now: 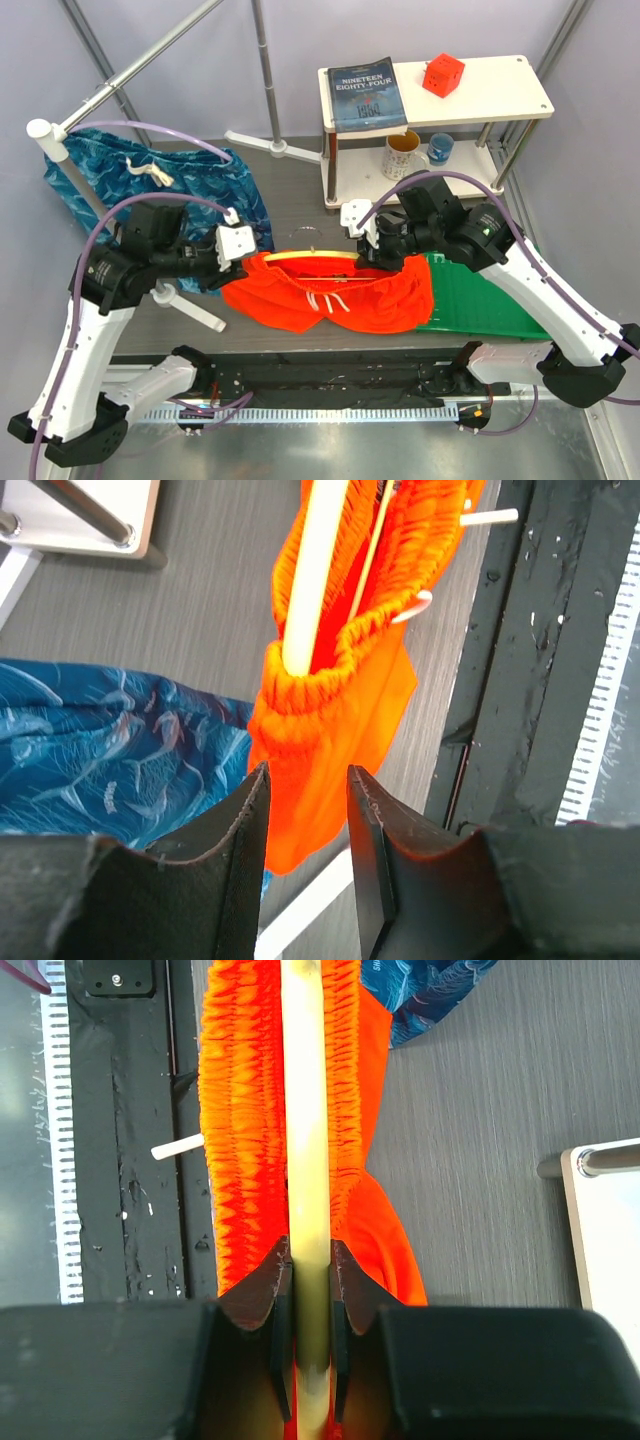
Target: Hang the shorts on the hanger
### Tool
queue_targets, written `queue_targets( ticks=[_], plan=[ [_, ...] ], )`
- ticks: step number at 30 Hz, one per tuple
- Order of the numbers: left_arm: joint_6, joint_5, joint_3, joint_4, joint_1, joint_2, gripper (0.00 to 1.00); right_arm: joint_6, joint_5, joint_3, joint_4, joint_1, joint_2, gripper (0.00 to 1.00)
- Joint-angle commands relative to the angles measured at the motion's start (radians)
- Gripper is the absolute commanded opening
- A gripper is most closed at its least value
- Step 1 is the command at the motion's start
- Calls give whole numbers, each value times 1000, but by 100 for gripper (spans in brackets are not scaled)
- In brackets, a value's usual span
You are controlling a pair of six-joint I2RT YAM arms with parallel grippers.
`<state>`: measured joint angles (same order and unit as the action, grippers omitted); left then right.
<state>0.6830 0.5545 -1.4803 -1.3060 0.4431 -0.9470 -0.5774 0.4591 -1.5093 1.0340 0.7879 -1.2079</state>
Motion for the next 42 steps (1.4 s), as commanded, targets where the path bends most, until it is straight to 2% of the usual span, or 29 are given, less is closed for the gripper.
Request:
queue_targets(
  ticks=[1,7,10,11,21,25,32,33,34,35,36,37,38,39,41,42],
  plan=[
    [-25,53,20,94,-1,-7,37,13,44,-51,-51,-3,25,1],
    [-17,64,35,120,-1,-42,34,8,65,-61,-46,-3,27,1],
    [-13,56,40,113,-1,-45,12,5,61,-61,-40,-3,31,1],
    [-7,50,41,106,-3,-44,0,4,56,-58,-38,-1,34,1],
    [115,-128,89,-13,-43,2,0,-13,36,-28,-28,-6,67,1],
    [153,-120,68,-51,-96,-12,0,-32,36,-28,-8,-6,82,1],
    [168,-154,95,-62,-104,-35,0,-24,16,-29,-5,-10,99,1],
    [141,-136,98,-47,-104,-30,1,-16,12,-31,-6,-15,97,1],
    [98,-117,94,21,-106,-27,13,2,1,-32,-20,-13,94,1],
    [-33,-85,65,58,-104,-18,21,43,-2,-37,-28,-13,87,1],
    [-93,-2,48,106,-106,-15,28,75,-13,-40,-38,-13,82,1],
    [-174,49,20,204,-104,-10,44,108,-37,-40,-64,-13,77,1],
    [-263,79,20,297,-104,5,50,195,-54,-35,-83,-15,74,1],
    [-489,93,25,389,-104,16,54,235,-63,-28,-104,-19,74,1],
    [-629,130,34,598,-104,14,59,310,-82,6,-172,-29,87,1],
    [-708,127,34,641,-106,7,59,367,-91,17,-192,-35,99,1]
  ],
)
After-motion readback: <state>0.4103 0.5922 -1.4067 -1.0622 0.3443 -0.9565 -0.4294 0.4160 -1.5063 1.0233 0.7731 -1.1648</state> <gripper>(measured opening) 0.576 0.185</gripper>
